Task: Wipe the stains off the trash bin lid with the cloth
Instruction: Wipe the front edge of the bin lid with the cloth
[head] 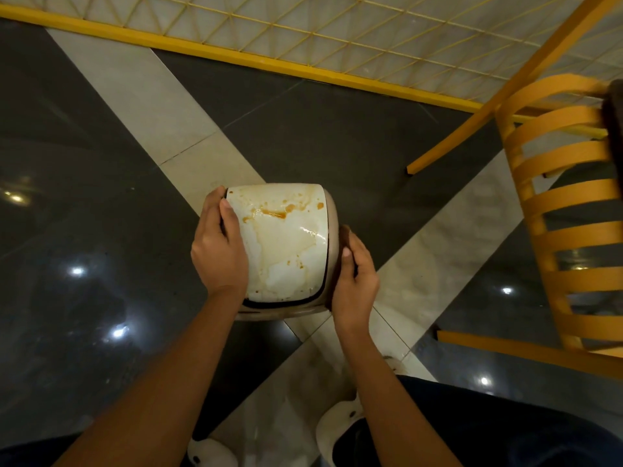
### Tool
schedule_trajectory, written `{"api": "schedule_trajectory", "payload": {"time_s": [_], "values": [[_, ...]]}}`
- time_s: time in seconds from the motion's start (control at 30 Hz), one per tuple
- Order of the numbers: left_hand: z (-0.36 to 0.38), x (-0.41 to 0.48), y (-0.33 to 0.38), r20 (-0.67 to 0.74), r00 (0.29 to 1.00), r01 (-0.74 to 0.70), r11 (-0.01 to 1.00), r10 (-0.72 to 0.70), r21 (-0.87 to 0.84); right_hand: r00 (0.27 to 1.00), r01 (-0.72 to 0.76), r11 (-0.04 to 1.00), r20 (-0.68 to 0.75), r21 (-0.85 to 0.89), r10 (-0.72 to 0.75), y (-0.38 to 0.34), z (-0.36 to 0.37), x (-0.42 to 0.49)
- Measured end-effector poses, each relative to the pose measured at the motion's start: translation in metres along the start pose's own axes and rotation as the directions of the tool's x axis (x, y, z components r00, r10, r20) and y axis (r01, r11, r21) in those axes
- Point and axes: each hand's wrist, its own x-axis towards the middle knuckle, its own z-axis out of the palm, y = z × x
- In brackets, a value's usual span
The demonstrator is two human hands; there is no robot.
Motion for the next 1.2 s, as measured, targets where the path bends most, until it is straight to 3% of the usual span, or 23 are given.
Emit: {"api": "schedule_trajectory", "payload": {"time_s": [0.23,0.5,0.63,0.73,0.93,1.03,1.2], "values": [[-0.002,0.001,0.0,0.005,1.0,-0.011,1.0,0.011,0.009,0.986,0.002,0.999,-0.167,-0.046,-0.01,0.024,0.006,-0.075],[-0.002,0.001,-0.001,0.012,1.0,-0.016,1.0,0.016,0.004,0.997,-0.003,0.981,-0.082,-0.193,-0.013,0.033,-0.007,-0.051],[-0.001,0.0,0.0,0.008,1.0,-0.023,1.0,0.023,0.014,0.999,-0.036,0.993,-0.031,-0.11,0.033,0.035,-0.007,-0.077],[-0.002,0.002,-0.001,0.014,0.999,-0.034,0.999,0.034,0.014,0.991,-0.031,0.99,-0.134,-0.138,0.013,0.038,0.003,-0.099],[-0.003,0.001,-0.001,0.02,0.999,-0.03,1.0,0.03,0.005,0.991,0.008,0.975,-0.129,-0.223,-0.038,0.043,0.001,-0.088],[-0.003,0.001,0.0,0.021,0.999,-0.024,1.0,0.023,0.011,0.989,-0.025,0.978,-0.148,-0.205,-0.005,0.038,0.006,-0.093],[-0.005,0.0,0.003,0.015,1.0,-0.012,1.0,0.012,0.003,0.993,-0.121,0.991,0.005,-0.048,0.121,0.02,-0.011,-0.103]]}}
